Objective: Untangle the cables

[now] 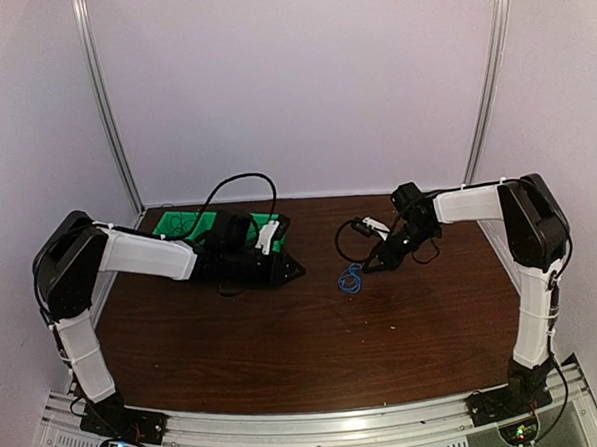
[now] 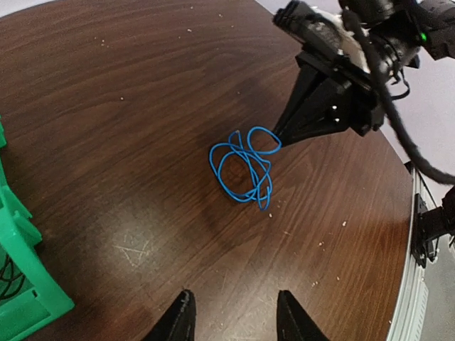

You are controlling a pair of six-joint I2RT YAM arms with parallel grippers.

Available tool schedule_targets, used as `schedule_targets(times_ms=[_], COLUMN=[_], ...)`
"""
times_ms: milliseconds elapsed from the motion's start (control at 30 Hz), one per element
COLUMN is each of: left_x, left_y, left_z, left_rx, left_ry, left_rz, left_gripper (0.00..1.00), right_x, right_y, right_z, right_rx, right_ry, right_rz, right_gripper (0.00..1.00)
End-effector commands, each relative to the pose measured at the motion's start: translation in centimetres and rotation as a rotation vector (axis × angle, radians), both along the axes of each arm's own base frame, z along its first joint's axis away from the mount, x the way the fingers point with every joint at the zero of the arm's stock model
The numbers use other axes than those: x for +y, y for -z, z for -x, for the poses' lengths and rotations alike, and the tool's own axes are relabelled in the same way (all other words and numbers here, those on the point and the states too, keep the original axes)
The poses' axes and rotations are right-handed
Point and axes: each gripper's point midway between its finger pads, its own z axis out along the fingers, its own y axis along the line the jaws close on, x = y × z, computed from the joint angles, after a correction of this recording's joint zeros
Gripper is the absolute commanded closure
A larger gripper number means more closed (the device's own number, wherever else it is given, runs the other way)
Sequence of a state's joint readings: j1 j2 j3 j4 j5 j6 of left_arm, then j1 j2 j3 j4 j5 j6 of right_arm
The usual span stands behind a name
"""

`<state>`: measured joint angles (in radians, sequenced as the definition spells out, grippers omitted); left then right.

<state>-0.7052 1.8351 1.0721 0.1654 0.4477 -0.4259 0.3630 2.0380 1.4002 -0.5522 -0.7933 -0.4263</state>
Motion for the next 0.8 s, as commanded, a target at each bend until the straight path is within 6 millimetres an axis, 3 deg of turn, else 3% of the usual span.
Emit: schedule_targets(times_ms=[0, 133, 300, 600, 767], left_x=[-3.5, -5.9, -8.6, -9.8, -10.3], left_y=[-1.8, -1.1, 0.8, 4.4, 5.2], left_z=[-2.5, -2.9, -1.9, -2.2, -2.0], left_rx=[-0.047, -0.053, -0.040, -0.013, -0.048], left_ry=[-0.063, -0.039, 0.036, 0.048, 0.097], left_rz=[0.079, 0.090, 0.113, 0.044, 0.031], left_gripper=[0.60, 0.60, 0.58, 0.62, 0.59], right_x=[-0.1, -0.3, -0.3, -0.1, 1.0], right_y=[-3.3, -5.6, -8.3, -5.9, -4.6], right_z=[1.7, 3.1, 4.0, 5.3, 6.3], right_rx=[-0.055, -0.086, -0.133, -0.130, -0.115], right_ry=[-0.060, -0.101, -0.121, -0.142, -0.170], right_rz=[-0.034, -0.058, -0.081, -0.036, -0.023], right_gripper=[0.98, 1.00, 1.00, 0.76, 0.73])
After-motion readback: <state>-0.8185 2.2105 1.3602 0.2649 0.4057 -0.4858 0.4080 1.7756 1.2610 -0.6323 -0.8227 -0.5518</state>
